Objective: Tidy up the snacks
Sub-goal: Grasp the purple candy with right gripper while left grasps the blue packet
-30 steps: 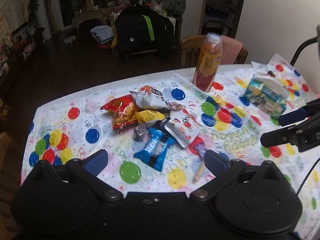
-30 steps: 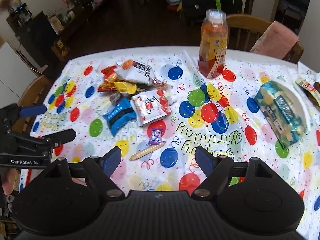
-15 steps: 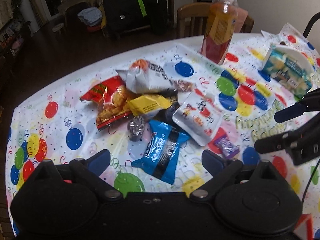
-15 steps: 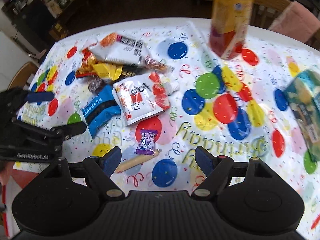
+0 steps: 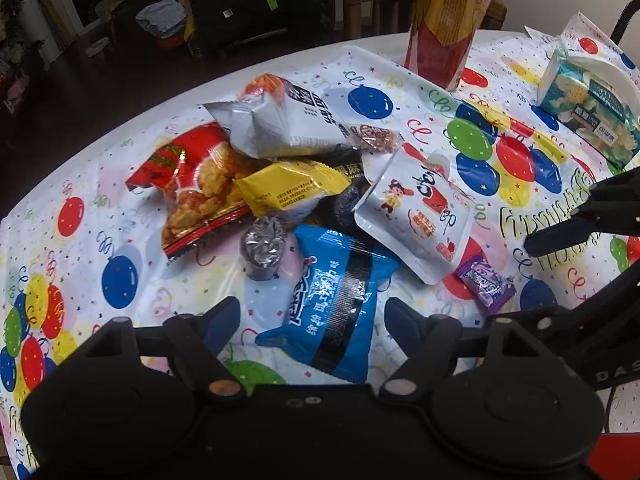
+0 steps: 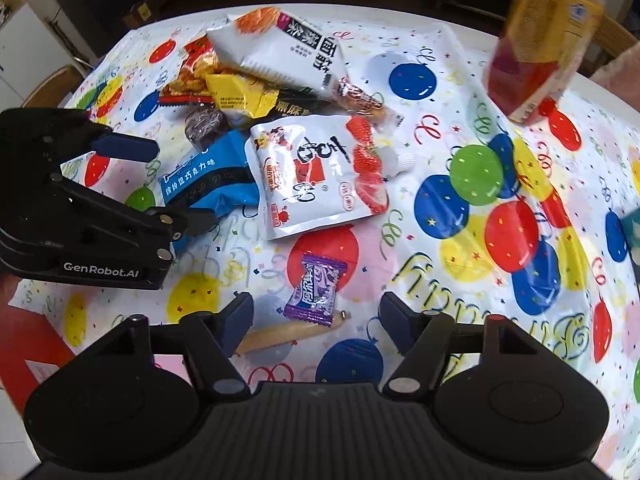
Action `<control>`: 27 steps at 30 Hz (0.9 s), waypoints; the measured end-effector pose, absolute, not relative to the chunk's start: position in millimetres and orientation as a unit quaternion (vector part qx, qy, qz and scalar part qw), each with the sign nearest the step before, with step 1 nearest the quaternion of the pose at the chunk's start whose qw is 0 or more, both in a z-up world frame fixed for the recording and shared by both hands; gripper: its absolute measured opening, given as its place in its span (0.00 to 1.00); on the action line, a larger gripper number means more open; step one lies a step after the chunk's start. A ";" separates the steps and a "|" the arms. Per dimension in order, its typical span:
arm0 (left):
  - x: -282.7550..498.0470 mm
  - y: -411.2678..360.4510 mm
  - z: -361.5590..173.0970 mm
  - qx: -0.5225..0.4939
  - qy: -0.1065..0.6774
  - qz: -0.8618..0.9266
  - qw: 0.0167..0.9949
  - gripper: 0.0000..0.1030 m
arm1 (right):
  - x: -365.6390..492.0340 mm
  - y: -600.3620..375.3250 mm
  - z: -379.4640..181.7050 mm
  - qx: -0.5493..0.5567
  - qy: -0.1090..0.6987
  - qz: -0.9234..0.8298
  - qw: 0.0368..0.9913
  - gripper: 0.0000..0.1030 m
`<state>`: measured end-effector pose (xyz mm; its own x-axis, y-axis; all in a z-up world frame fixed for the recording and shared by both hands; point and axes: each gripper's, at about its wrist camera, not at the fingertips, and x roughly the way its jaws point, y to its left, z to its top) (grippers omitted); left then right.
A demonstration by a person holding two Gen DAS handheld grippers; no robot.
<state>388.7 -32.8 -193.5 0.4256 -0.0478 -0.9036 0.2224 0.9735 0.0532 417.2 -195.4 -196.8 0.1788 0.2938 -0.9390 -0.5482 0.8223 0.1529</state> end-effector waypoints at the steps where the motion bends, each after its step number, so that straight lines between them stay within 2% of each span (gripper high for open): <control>1: 389.3 -33.4 -195.0 0.082 0.531 -0.081 0.840 0.73 | 417.9 -194.4 -198.8 -0.110 0.578 0.275 0.760 0.64; 3: 390.7 -33.7 -197.6 0.079 0.533 -0.083 0.838 0.67 | 419.5 -193.0 -202.1 -0.107 0.579 0.275 0.760 0.61; 6: 392.1 -33.7 -200.3 0.071 0.539 -0.087 0.835 0.57 | 419.2 -189.2 -204.6 -0.112 0.576 0.274 0.762 0.48; 8: 392.7 -32.5 -200.6 0.062 0.540 -0.088 0.835 0.52 | 418.0 -187.0 -205.1 -0.115 0.572 0.276 0.764 0.40; 13: 393.8 -26.9 -199.6 0.038 0.543 -0.087 0.834 0.45 | 417.3 -186.3 -206.3 -0.113 0.569 0.267 0.770 0.27; 27: 378.9 -17.3 -187.2 0.003 0.552 -0.072 0.831 0.39 | 407.8 -214.2 -174.4 -0.060 0.569 0.246 0.782 0.26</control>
